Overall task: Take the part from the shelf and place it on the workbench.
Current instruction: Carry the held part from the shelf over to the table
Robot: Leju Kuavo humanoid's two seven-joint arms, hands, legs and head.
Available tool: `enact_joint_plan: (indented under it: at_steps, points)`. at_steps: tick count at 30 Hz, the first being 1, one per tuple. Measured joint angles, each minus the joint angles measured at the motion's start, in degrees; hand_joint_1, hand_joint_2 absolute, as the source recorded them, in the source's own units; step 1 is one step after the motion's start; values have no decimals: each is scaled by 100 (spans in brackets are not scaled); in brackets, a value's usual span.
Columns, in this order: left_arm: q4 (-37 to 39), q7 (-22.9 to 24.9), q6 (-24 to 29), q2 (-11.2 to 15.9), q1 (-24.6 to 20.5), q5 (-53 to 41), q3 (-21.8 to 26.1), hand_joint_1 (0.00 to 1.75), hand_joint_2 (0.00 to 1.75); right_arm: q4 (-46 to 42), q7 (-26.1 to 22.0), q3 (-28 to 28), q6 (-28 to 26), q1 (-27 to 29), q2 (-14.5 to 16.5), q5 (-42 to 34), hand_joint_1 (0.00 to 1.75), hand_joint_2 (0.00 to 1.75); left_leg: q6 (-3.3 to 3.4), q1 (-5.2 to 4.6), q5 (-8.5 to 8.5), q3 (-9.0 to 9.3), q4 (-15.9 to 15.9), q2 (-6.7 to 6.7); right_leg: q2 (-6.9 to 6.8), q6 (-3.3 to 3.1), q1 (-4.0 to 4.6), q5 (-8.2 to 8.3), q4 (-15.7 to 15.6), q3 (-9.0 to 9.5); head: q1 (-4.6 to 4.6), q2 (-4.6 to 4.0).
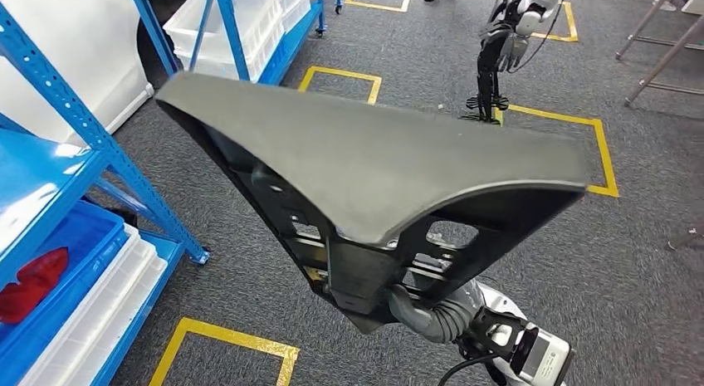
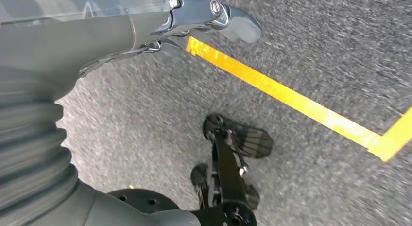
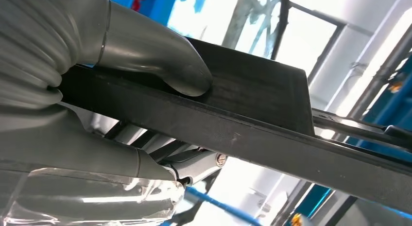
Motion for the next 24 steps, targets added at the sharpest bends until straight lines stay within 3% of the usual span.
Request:
enact_joint_plan:
  at_steps: [1, 2, 4, 6, 8, 10, 12, 14, 15, 16, 17, 19, 21, 23, 24]
  points:
    - [0, 10, 10, -3, -3, -8, 0, 0, 175, -4, 0, -4, -8, 14, -21, 6, 175, 175, -4, -5, -5, 4, 1, 70, -24, -4, -4, 136, -217, 124, 1, 0]
    - [0, 13, 14, -7, -12, -8, 0, 0, 175, -13, 0, -8, -14, 19, -37, 11, 175, 175, -13, -8, -13, 12, 1, 131, -88, -18, 0, 322, -624, 353, 1, 0]
    - [0, 22, 8, -19, -38, -7, -1, 0, 175, -46, 0, -13, -20, 15, -51, 21, 175, 175, -52, -30, -36, 31, 7, 230, -318, -84, 48, 559, -1426, 790, -5, 0]
    - [0, 39, -8, -30, -66, -19, -2, 0, 175, -85, 0, -15, -21, 11, -56, 26, 175, 175, -111, -47, -58, 48, 9, 316, -411, -151, 100, 585, -1705, 921, -15, 0]
    - [0, 40, -41, -48, -87, -44, -7, 0, 175, -131, 1, -23, -25, 21, -63, 17, 175, 175, -174, -40, -80, 67, 4, 390, -285, -205, 96, 614, -1730, 916, -22, 0]
    - [1, 23, -78, -66, -98, -64, -17, 0, 175, -188, -2, -39, -43, 28, -73, 3, 175, 175, -230, -18, -243, 1, 210, 218, -171, -268, 63, 654, -1786, 942, -30, 0]
    - [2, 12, -97, -77, -93, -83, -25, 0, 175, -233, -4, -50, -71, 38, -78, -6, 175, 175, -269, 3, -611, -293, 884, -63, -60, -306, 49, 673, -1812, 959, -46, 0]
    - [1, 14, -101, -84, -74, -99, -30, 0, 175, -255, -4, -51, -85, 70, -78, -7, 175, 175, -294, 6, -867, -652, 1614, -149, 77, -315, 55, 673, -1806, 960, -58, 0]
    - [1, 14, -99, -85, -68, -102, -32, 0, 175, -263, -4, -52, -87, 86, -79, -7, 175, 175, -300, 9, -834, -722, 1723, -156, 155, -314, 55, 672, -1800, 963, -58, 0]
    - [0, 14, -99, -85, -65, -103, -34, 0, 175, -269, -4, -54, -90, 99, -79, -7, 175, 175, -303, 16, -687, -682, 1595, -167, 234, -307, 52, 668, -1789, 969, -58, 0]
    - [0, 14, -95, -85, -67, -103, -36, 0, 175, -280, -4, -55, -93, 106, -79, -7, 175, 175, -305, 30, -462, -540, 1256, -207, 311, -294, 45, 659, -1772, 976, -58, 0]
    - [1, 21, -79, -87, -72, -103, -37, 0, 175, -308, -4, -57, -104, 112, -79, 15, 175, 175, -303, 81, -115, -208, 475, -467, 449, -245, 40, 630, -1710, 954, -65, 0]
    - [1, 38, -57, -93, -71, -103, -37, 0, 175, -333, -3, -62, -114, 137, -80, 61, 175, 175, -264, 96, -46, -72, 138, -652, 574, -172, 36, 628, -1667, 893, -73, 0]
    - [1, 47, -52, -107, -75, -108, -40, 0, 175, -348, -1, -89, -123, 179, -84, 84, 175, 175, -185, 79, -38, -62, 108, -563, 688, -92, 15, 656, -1674, 849, -75, 0]
    - [1, 45, -57, -115, -83, -111, -43, 0, 175, -354, -1, -113, -128, 194, -88, 78, 175, 175, -139, 78, -18, -51, 80, -499, 649, -64, 13, 636, -1645, 825, -70, 0]
